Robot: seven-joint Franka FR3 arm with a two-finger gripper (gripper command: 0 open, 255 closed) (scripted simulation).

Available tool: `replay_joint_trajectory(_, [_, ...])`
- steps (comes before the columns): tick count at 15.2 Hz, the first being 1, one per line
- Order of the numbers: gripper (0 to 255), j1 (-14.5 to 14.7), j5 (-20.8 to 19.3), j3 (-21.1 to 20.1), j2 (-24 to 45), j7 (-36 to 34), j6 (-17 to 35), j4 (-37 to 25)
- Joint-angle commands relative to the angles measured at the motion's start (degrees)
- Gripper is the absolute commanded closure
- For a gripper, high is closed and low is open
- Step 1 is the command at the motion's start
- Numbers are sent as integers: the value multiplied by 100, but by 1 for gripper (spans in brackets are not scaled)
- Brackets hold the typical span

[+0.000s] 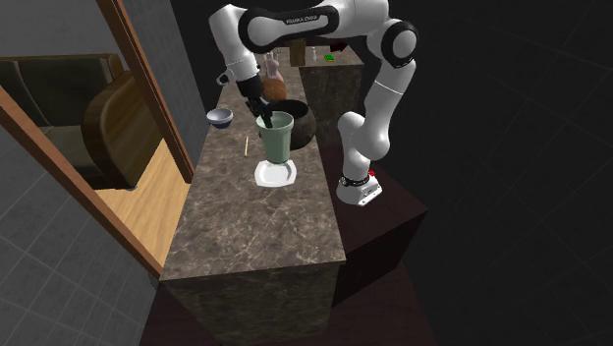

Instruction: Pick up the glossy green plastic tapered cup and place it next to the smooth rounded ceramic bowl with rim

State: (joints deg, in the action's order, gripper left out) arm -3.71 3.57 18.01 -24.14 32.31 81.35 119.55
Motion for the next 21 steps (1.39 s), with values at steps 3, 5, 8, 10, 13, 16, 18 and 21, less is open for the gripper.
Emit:
replay_joint_trajectory(3, [255,-113,-130,436,570,606,32,-464])
replay_joint_trajectory(5, [255,-178,-156,646,877,915,43,-717])
replay_joint_trajectory(8, [255,-283,-136,956,1389,1392,45,-1148])
replay_joint_trajectory(10, [255,-372,-80,1150,1766,1720,31,-1473])
replay_joint_trajectory(13, [255,-548,73,1415,2387,2222,-22,-2024])
replay_joint_trajectory(16, [255,-802,304,1627,3072,2722,-128,-2664])
replay_joint_trajectory(18, [255,-1028,492,1725,3560,3040,-236,-3151])
replay_joint_trajectory(21, [255,-1463,809,1800,4332,3467,-467,-3999])
